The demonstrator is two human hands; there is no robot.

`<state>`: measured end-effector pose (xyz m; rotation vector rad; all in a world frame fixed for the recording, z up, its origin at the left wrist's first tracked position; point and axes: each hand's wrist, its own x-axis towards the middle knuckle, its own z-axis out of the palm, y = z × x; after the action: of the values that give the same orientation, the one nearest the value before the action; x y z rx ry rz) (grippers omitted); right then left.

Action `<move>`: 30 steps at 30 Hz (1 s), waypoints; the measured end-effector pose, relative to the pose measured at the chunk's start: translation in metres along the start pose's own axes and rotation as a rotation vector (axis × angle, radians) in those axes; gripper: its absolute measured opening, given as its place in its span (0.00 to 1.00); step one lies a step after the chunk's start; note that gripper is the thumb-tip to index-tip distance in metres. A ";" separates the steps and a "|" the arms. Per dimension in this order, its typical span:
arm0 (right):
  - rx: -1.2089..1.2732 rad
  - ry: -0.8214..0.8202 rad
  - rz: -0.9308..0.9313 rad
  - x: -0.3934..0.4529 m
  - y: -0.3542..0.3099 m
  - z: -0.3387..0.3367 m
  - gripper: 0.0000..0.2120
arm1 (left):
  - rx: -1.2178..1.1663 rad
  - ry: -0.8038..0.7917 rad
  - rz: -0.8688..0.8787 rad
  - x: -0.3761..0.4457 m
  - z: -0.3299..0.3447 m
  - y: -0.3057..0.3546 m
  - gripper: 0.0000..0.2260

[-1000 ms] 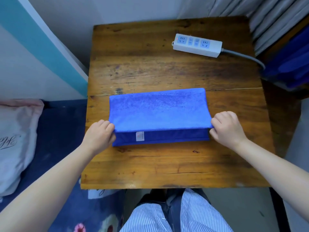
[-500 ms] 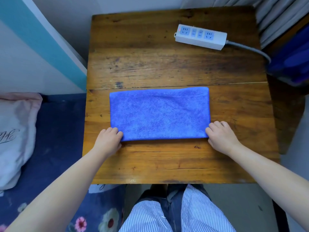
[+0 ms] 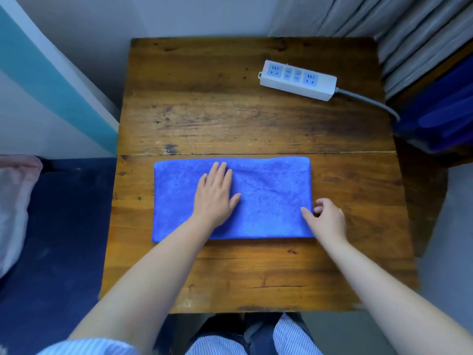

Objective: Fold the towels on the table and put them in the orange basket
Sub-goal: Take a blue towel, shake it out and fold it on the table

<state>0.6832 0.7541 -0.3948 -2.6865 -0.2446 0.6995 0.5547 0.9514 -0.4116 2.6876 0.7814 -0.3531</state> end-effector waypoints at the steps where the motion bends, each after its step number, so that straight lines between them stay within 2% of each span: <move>1: -0.007 0.019 0.037 -0.005 -0.002 0.004 0.21 | 0.027 -0.031 -0.010 0.005 0.008 0.003 0.30; 7: 0.054 0.021 0.185 -0.008 -0.007 0.018 0.22 | 0.058 0.008 -0.032 0.013 0.034 -0.004 0.33; 13: 0.273 -0.065 0.297 -0.001 -0.018 0.023 0.04 | 0.072 0.021 -0.033 0.012 0.035 -0.003 0.33; 16: 0.415 -0.082 0.324 -0.001 -0.029 0.018 0.01 | 0.074 0.017 -0.039 0.012 0.036 -0.003 0.33; 17: 0.471 -0.090 0.310 -0.002 -0.033 0.016 0.02 | 0.072 0.014 -0.050 0.012 0.036 -0.002 0.33; 22: 0.504 -0.078 0.126 -0.021 -0.052 -0.004 0.03 | 0.035 -0.023 -0.086 0.008 0.027 0.003 0.32; 25: 0.408 -0.056 -0.108 -0.036 -0.071 -0.016 0.05 | -0.050 0.049 -0.091 -0.014 0.014 -0.015 0.29; 28: 0.298 0.005 -0.321 -0.050 -0.102 -0.015 0.04 | -0.130 0.112 -0.235 -0.049 0.006 -0.051 0.25; 30: 0.269 -0.021 -0.459 -0.064 -0.131 0.004 0.04 | -0.213 0.171 -0.416 -0.080 0.002 -0.081 0.24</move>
<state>0.6162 0.8600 -0.3202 -2.2511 -0.6932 0.5690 0.4439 0.9769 -0.4067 2.3666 1.3526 -0.1231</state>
